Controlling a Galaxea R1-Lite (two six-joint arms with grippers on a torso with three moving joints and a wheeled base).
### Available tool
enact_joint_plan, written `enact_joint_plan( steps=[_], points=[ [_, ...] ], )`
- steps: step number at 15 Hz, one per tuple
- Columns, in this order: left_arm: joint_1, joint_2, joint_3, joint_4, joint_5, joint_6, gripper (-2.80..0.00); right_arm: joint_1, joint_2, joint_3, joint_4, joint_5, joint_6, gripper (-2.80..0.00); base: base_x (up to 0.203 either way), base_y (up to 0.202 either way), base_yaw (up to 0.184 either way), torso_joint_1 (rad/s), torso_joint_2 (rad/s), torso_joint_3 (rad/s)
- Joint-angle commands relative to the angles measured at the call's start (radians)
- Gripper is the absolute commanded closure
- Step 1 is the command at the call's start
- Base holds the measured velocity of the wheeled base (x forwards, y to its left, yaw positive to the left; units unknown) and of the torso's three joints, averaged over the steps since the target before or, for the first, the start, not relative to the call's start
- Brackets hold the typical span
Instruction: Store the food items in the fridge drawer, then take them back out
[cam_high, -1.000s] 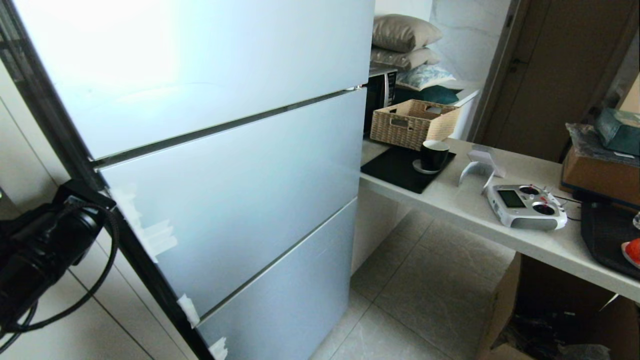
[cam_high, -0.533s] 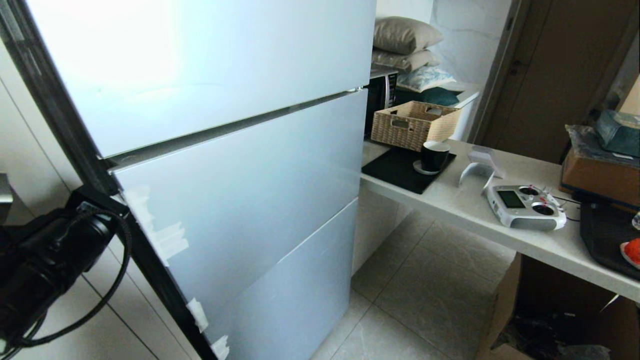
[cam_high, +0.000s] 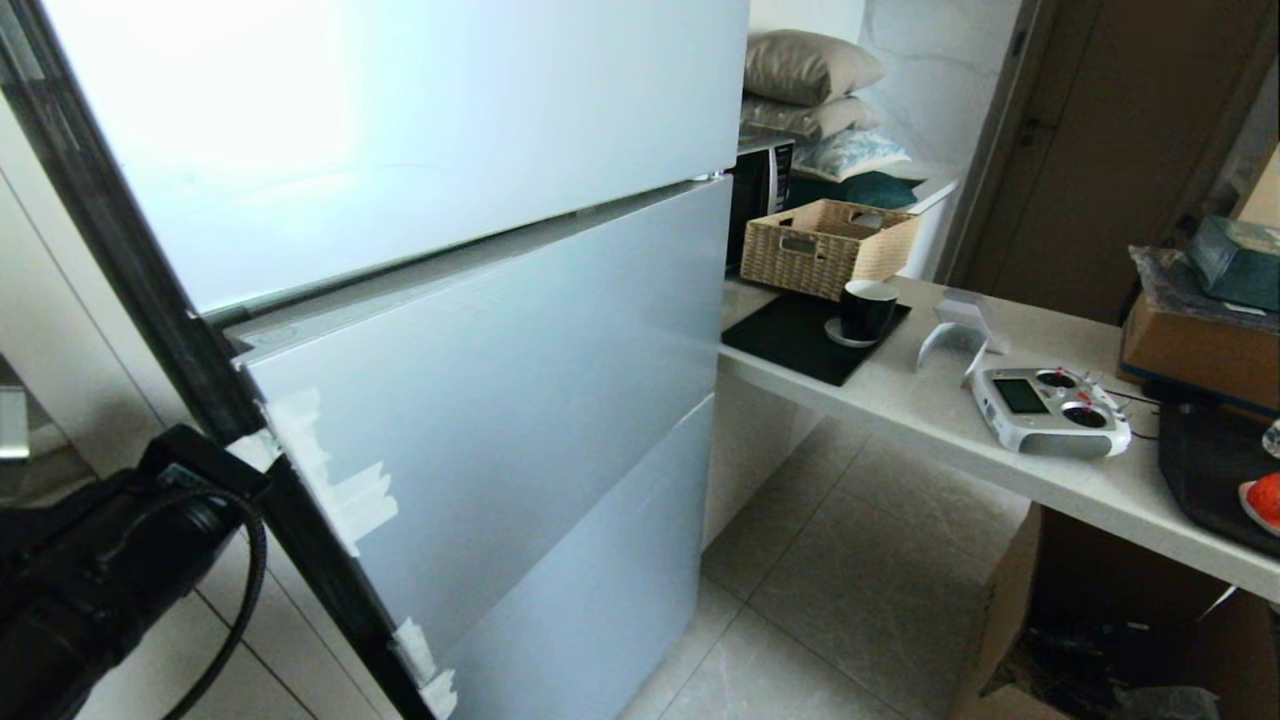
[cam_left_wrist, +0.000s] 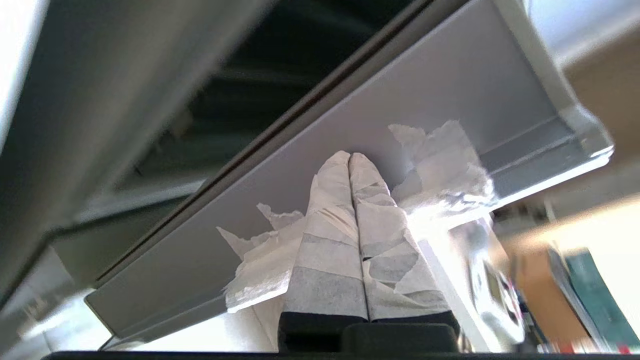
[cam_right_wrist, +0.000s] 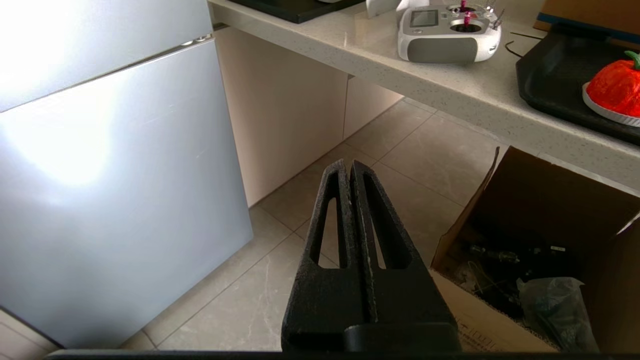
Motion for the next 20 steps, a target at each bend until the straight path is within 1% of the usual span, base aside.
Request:
enact_joint_plan(
  steps=[1, 4, 6, 7, 8, 9, 10, 11, 12, 13, 14, 15, 16, 17, 18, 20],
  points=[
    [-0.052, -0.051, 0.029, -0.001, 0.010, -0.003, 0.00, 0.000, 0.002, 0.000, 0.000, 0.000, 0.000, 0.00, 0.000, 0.000, 0.000, 0.000, 0.00, 0.000],
    [-0.122, -0.111, 0.077, -0.001, 0.005, -0.003, 0.00, 0.000, 0.002, 0.000, 0.000, 0.000, 0.000, 0.00, 0.000, 0.000, 0.000, 0.000, 0.00, 0.000],
    [-0.200, -0.160, 0.108, -0.001, -0.022, -0.005, 0.00, 0.000, 0.002, 0.000, 0.000, 0.000, 0.000, 0.00, 0.000, 0.000, 0.000, 0.000, 0.00, 0.000],
    [-0.252, -0.209, 0.124, -0.001, -0.051, -0.010, 0.00, 0.000, 0.002, 0.000, 0.000, -0.001, 0.000, 0.00, 0.000, 0.000, 0.000, 0.000, 0.00, 0.000],
    [-0.304, -0.283, 0.140, 0.003, -0.092, -0.029, 0.00, 0.000, 0.002, 0.000, 0.000, 0.000, 0.000, 0.00, 0.000, 0.000, 0.000, 0.000, 0.00, 0.000],
    [-0.340, -0.364, 0.155, 0.023, -0.136, -0.047, 0.00, 0.000, 0.002, 0.000, 0.000, 0.000, 0.000, 0.00, 0.000, 0.000, 0.000, 0.000, 0.00, 0.000],
    [-0.362, -0.453, 0.168, 0.078, -0.175, -0.058, 0.00, 0.000, 0.002, 0.000, 0.000, 0.000, 0.000, 0.00, 0.000, 0.000, 0.000, 0.000, 0.00, 0.000],
    [-0.375, -0.536, 0.175, 0.157, -0.200, -0.059, 0.00, 0.000, 0.002, 0.000, 0.000, -0.001, 0.000, 0.00, 0.000, 0.000, 0.000, 0.000, 0.00, 0.000],
    [-0.377, -0.613, 0.182, 0.241, -0.216, -0.043, 0.00, 0.000, 0.002, 0.000, 0.000, 0.000, 0.000, 0.00, 0.000, 0.000, 0.000, 0.000, 0.00, 0.000],
    [-0.364, -0.677, 0.188, 0.337, -0.230, -0.009, 0.00, 0.000, 0.002, 0.000, 0.000, 0.000, 0.000, 0.00, 0.000, 0.000, 0.000, 0.000, 0.00, 0.000],
    [-0.322, -0.718, 0.189, 0.401, -0.239, 0.026, 0.00, 0.000, 0.002, 0.000, 0.000, 0.000, 0.000, 0.00, 0.000, 0.000, 0.000, 0.000, 0.00, 0.000],
    [-0.277, -0.741, 0.187, 0.426, -0.239, 0.056, 0.00, 0.000, 0.002, 0.000, 0.000, 0.000, 0.000, 0.00, 0.000, 0.000, 0.000, 0.000, 0.00, 0.000],
    [-0.223, -0.749, 0.183, 0.442, -0.224, 0.099, 0.00, 0.000, 0.002, 0.000, 0.000, 0.000, 0.000, 0.00, 0.000, 0.000, 0.000, 0.000, 0.00, 0.000],
    [-0.148, -0.751, 0.181, 0.458, -0.204, 0.151, 0.00, 0.000, 0.002, 0.000, 0.000, 0.000, 0.000, 0.00, 0.000, 0.000, 0.000, 0.000, 0.00, 0.000],
    [-0.055, -0.754, 0.182, 0.468, -0.191, 0.206, 0.00, 0.000, 0.002, 0.000, 0.000, 0.000, 0.000, 0.00, 0.000, 0.000, 0.000, 0.000, 0.00, 0.000],
    [0.181, -0.799, 0.185, 0.488, -0.186, 0.354, 0.00, 0.000, 0.002, 0.000, 0.000, 0.000, 0.000, 0.00, 0.000, 0.000, 0.000, 0.000, 0.00, 0.000]
  ],
)
